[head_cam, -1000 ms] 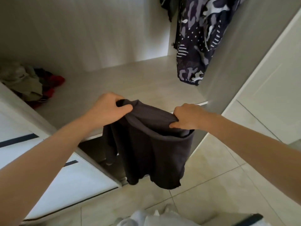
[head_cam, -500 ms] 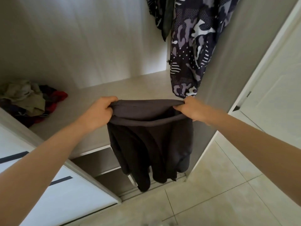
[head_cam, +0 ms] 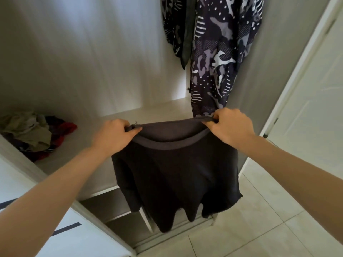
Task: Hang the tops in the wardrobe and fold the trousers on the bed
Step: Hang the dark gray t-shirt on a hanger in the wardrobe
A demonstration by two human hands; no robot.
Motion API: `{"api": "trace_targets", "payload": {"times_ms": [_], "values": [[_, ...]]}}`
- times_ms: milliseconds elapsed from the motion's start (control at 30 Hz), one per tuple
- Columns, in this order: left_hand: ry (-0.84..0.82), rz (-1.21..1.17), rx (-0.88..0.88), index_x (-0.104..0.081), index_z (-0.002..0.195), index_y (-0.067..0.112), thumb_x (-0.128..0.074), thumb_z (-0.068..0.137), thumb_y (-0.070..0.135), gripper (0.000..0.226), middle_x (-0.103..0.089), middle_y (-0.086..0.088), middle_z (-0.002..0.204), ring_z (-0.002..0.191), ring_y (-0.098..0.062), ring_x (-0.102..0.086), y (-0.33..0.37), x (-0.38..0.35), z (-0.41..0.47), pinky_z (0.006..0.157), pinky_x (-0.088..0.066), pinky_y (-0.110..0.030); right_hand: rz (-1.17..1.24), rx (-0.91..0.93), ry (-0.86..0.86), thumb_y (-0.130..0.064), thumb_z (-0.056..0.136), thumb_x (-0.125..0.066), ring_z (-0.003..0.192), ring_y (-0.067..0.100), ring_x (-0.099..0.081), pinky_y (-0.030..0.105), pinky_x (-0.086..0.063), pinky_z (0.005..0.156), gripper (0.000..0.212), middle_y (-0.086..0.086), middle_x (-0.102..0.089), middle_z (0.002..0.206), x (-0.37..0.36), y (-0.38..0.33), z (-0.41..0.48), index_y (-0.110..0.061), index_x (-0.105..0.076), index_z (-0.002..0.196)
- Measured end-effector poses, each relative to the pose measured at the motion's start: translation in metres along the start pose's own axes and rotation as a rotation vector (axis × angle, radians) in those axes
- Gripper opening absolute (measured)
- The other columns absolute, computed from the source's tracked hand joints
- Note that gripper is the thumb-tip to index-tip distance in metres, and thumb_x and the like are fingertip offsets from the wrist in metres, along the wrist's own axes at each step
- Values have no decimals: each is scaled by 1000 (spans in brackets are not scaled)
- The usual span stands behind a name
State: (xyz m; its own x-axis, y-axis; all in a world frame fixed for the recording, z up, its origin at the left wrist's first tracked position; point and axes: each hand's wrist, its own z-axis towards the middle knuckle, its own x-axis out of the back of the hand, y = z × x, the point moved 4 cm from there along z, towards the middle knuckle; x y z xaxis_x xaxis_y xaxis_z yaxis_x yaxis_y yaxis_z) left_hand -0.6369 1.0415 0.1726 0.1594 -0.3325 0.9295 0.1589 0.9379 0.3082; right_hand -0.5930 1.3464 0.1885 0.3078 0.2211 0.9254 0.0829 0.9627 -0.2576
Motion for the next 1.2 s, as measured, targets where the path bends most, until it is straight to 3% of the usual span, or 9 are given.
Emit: {"api": "trace_targets", "payload": {"times_ms": [200,300,433,567,667,767,967,1133,1200], "values": [[-56,-79,132,-63,78,10,-75,84,24,20,-66,-8,79,69,-17,-59,-14,27,22,53,-42,-26,280,-36,9,-46,86,-62,75,26,-57,32,-42,63,30,1,-57,70,14,-5,18,-22,-57,68],[-151,-577,312,-63,84,-1,-70,89,9,13,-69,-21,83,46,-8,-64,-12,34,29,46,-54,-18,388,27,63,-36,87,-65,70,16,-53,31,-42,61,24,0,-59,70,30,-20,35,-15,-62,76],[-291,-1305,525,-62,91,6,-58,93,3,6,-68,-14,87,60,-16,-71,-8,32,37,57,-59,-26,505,59,17,-25,88,-64,67,10,-50,18,-38,58,17,3,-59,72,38,-36,69,-9,-63,81],[-364,-1331,628,-66,99,17,-68,82,20,17,-72,-6,90,82,-21,-64,0,32,41,71,-51,-33,616,72,-32,-18,86,-63,81,15,-57,15,-39,64,9,-3,-62,82,45,-39,107,-12,-68,91],[-299,-1232,589,-70,106,12,-77,66,23,42,-75,-10,102,97,-25,-67,12,39,44,86,-50,-35,650,121,-62,-18,86,-63,81,12,-57,17,-41,63,8,-3,-63,84,49,-39,134,-17,-67,93],[-165,-1192,603,-70,112,9,-76,72,35,48,-74,-12,107,106,-28,-68,22,43,52,95,-51,-40,659,183,-86,-20,83,-65,86,11,-59,18,-41,63,12,-3,-67,88,52,-38,160,-20,-70,94],[185,-1274,709,-69,115,7,-69,87,39,42,-75,-13,101,90,-27,-72,42,62,57,65,-57,-33,595,382,-216,-23,82,-68,96,13,-57,24,-42,75,14,-7,-66,94,53,-46,182,-23,-69,96],[473,-1320,730,-66,110,3,-64,94,30,32,-73,-13,86,77,-26,-66,72,104,55,56,-53,-31,633,591,-239,-21,85,-69,83,8,-56,16,-40,61,8,-11,-60,82,73,-70,184,-25,-63,87],[547,-1321,710,-65,115,2,-63,94,29,34,-71,-16,96,80,-27,-65,83,124,54,61,-52,-34,662,626,-226,-20,86,-68,81,9,-57,18,-41,61,7,-10,-60,80,83,-80,188,-25,-63,85]]}}
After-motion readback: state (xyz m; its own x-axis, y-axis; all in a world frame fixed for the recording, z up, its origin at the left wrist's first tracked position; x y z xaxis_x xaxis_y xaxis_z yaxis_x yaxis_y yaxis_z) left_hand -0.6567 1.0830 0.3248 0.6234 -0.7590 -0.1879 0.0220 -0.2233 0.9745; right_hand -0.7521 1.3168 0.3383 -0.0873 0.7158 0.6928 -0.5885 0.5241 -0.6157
